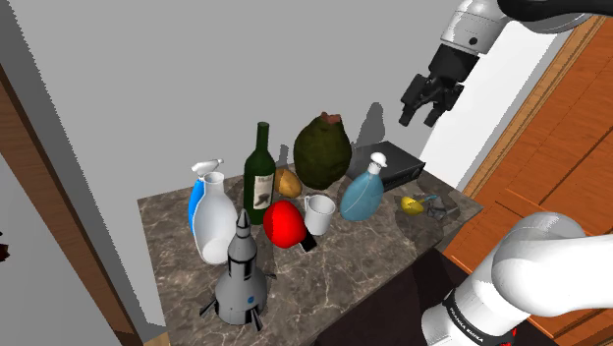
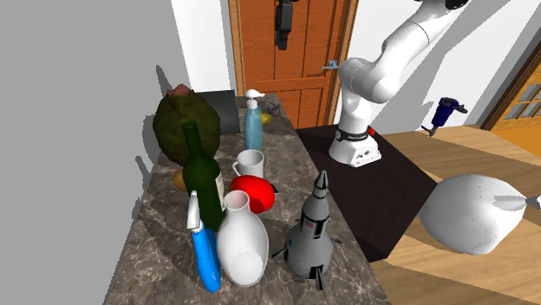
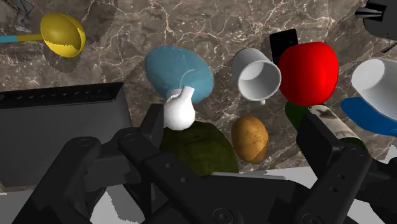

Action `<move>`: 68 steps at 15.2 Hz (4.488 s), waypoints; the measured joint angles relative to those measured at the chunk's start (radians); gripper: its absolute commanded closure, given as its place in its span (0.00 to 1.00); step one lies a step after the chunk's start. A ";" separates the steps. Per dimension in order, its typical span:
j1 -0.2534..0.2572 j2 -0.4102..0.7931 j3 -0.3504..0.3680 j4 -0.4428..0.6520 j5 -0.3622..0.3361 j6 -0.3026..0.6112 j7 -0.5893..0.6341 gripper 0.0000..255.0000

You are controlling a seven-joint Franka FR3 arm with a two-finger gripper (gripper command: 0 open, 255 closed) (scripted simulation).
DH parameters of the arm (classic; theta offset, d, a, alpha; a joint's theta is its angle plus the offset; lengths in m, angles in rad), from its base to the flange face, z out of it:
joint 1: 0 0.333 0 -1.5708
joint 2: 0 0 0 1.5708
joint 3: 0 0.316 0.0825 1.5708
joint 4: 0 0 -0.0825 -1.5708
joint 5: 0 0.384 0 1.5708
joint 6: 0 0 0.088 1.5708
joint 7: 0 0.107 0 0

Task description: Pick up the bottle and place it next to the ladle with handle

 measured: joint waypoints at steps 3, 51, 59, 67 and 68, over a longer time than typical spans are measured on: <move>0.007 0.016 0.028 -0.003 0.015 0.019 0.030 0.00; 0.184 1.147 0.605 0.630 -0.281 0.390 0.978 0.00; 0.184 1.147 0.605 0.630 -0.281 0.390 0.978 1.00; 0.183 1.134 0.610 0.667 -0.269 0.342 0.969 1.00; 0.184 1.132 0.611 0.678 -0.268 0.331 0.967 1.00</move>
